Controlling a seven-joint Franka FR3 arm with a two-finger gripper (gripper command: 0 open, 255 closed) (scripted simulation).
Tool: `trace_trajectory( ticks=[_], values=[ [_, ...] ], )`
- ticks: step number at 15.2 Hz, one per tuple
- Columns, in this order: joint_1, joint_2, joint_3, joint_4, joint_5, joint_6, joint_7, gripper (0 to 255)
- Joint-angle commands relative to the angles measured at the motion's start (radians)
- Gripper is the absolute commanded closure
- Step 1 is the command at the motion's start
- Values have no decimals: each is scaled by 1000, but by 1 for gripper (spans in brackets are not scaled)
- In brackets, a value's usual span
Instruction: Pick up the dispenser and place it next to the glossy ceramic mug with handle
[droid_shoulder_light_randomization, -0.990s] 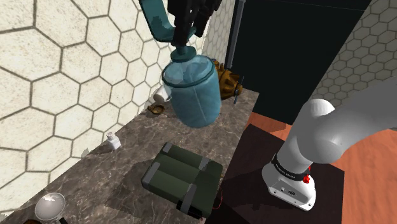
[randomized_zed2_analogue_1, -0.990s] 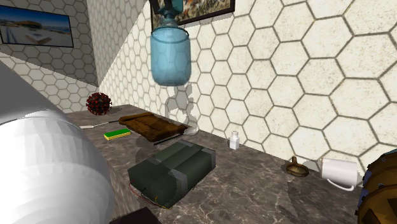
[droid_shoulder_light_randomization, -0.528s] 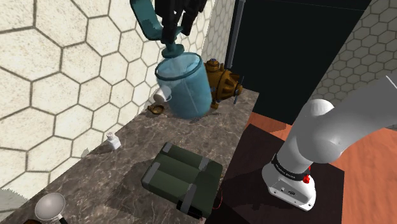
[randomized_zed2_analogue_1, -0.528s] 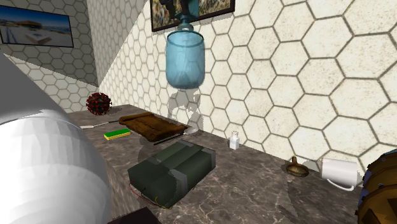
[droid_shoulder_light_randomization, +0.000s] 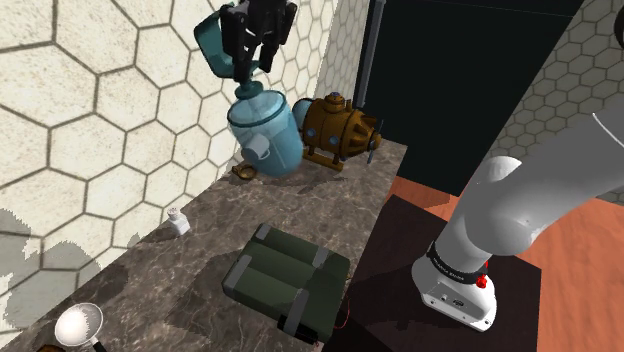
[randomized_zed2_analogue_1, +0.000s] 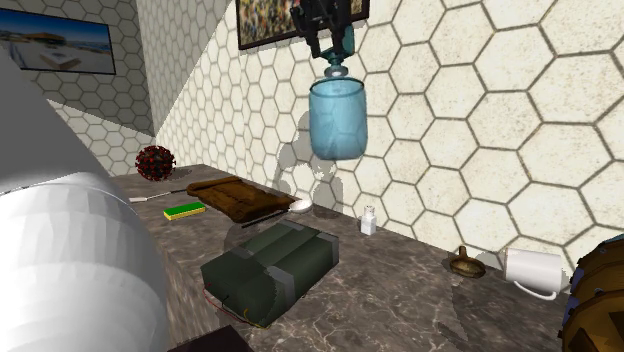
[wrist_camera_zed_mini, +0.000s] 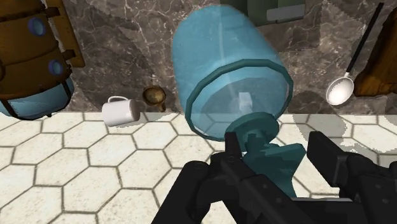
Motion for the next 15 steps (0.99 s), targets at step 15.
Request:
trace_trajectory(
  ticks=[15],
  values=[
    [-89, 387, -65, 114, -105, 258, -132, 255]
  ],
)
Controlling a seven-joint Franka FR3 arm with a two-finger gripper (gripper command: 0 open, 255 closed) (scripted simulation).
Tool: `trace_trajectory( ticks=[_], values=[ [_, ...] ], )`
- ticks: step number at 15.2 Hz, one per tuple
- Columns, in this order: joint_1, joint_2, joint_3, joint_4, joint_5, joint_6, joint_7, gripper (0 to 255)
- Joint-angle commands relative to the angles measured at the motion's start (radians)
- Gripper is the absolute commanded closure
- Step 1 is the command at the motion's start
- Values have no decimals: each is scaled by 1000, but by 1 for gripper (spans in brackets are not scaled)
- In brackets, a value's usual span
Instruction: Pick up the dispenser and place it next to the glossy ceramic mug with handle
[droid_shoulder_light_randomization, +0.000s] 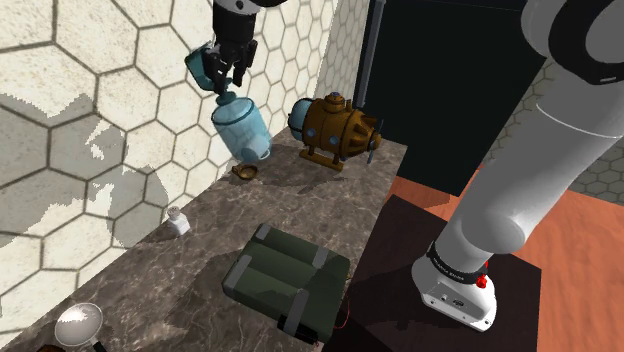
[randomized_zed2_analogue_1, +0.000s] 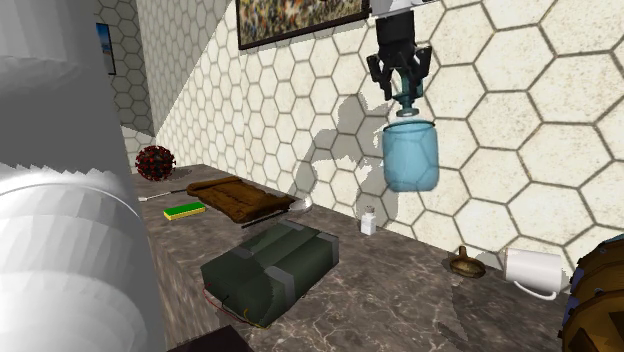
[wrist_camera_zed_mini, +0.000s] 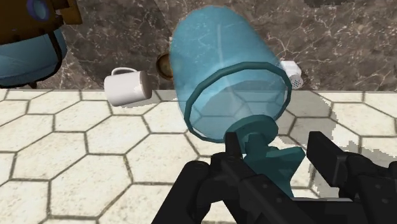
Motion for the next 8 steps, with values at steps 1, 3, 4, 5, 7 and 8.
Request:
trace_trajectory(
  ticks=[1, 3, 4, 5, 7, 8],
  values=[
    [-8, 64, -6, 36, -18, 27, -10, 255],
    [-14, 125, -13, 77, -33, 45, -22, 255],
    [-17, 157, -17, 100, -41, 52, -28, 255],
    [-19, 189, -21, 125, -48, 58, -34, 255],
    [-24, 255, -29, 180, -63, 68, -46, 255],
    [-26, 301, -34, 221, -73, 71, -54, 255]
  ],
)
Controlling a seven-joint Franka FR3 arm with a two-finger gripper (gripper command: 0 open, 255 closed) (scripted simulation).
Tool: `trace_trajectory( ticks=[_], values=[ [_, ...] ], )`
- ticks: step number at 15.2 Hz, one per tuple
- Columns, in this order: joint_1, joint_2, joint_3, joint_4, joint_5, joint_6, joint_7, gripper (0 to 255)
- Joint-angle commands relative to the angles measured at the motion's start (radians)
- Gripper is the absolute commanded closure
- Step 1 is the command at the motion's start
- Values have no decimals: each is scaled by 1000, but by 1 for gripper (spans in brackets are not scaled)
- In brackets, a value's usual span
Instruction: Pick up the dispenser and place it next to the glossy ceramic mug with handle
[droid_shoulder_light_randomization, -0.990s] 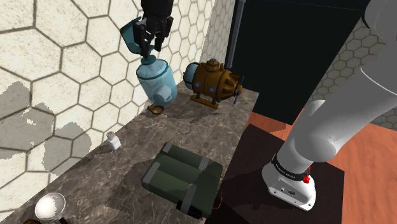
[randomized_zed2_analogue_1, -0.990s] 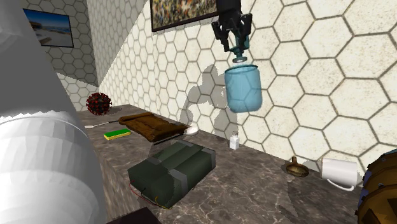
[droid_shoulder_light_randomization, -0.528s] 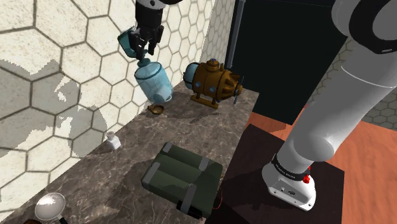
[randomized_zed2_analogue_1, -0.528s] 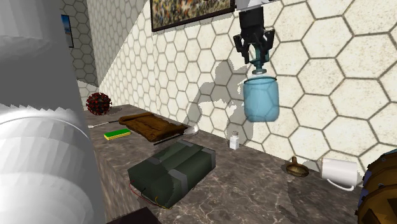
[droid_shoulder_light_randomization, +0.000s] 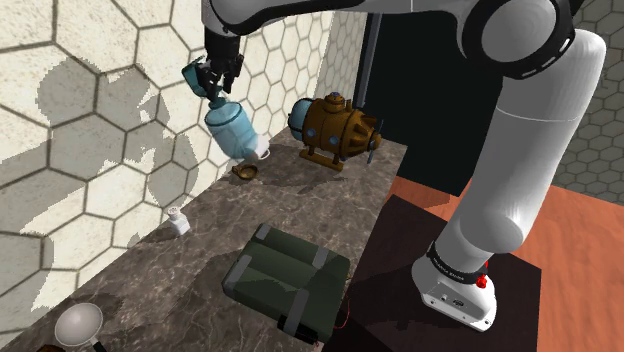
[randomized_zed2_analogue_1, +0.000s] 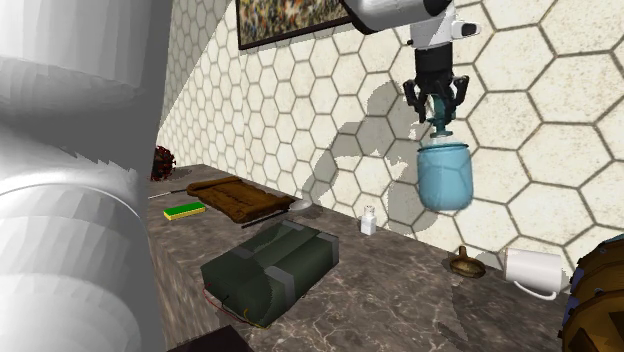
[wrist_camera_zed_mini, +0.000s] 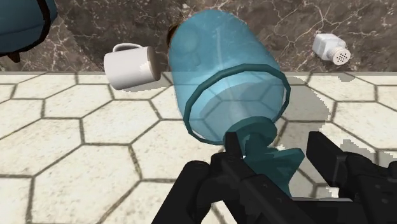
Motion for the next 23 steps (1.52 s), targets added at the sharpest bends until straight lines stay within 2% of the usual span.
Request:
trace_trajectory(
  ticks=[1, 23],
  values=[
    [-2, 35, -5, 23, -8, 12, -7, 255],
    [-1, 89, -18, -202, -40, 288, 21, 255]
  ],
)
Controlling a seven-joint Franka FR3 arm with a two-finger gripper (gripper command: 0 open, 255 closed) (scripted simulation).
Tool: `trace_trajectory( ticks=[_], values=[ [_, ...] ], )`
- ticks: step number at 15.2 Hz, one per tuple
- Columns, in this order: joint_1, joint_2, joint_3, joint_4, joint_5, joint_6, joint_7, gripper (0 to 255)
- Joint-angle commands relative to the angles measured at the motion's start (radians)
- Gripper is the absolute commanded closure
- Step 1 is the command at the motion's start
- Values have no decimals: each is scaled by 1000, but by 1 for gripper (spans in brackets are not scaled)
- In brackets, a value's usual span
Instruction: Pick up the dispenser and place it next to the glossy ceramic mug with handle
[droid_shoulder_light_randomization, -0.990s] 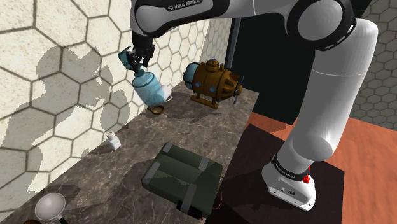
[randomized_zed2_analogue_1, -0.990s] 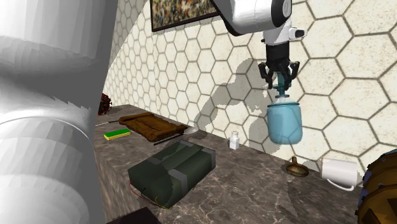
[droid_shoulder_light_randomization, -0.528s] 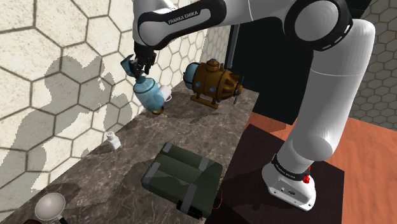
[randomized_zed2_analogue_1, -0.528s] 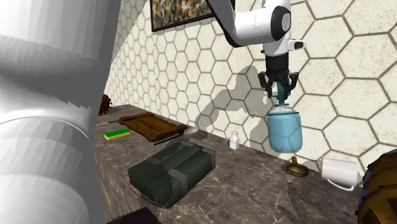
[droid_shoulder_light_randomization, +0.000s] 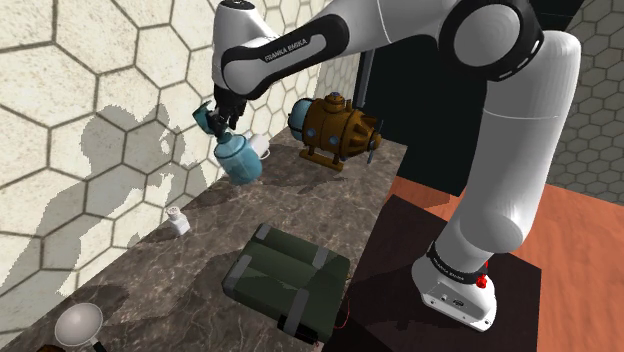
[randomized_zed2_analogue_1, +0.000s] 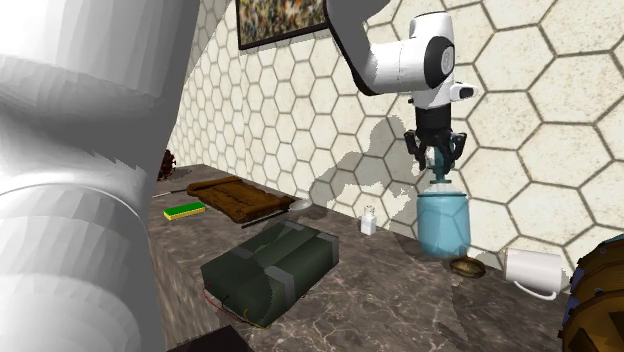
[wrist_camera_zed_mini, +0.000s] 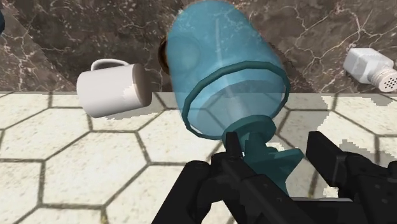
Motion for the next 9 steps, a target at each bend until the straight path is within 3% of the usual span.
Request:
trace_trajectory(
  ticks=[1, 9],
  values=[
    [1, 5, -2, -18, -4, 25, 4, 255],
    [4, 30, -7, -49, -18, 79, 14, 255]
  ],
)
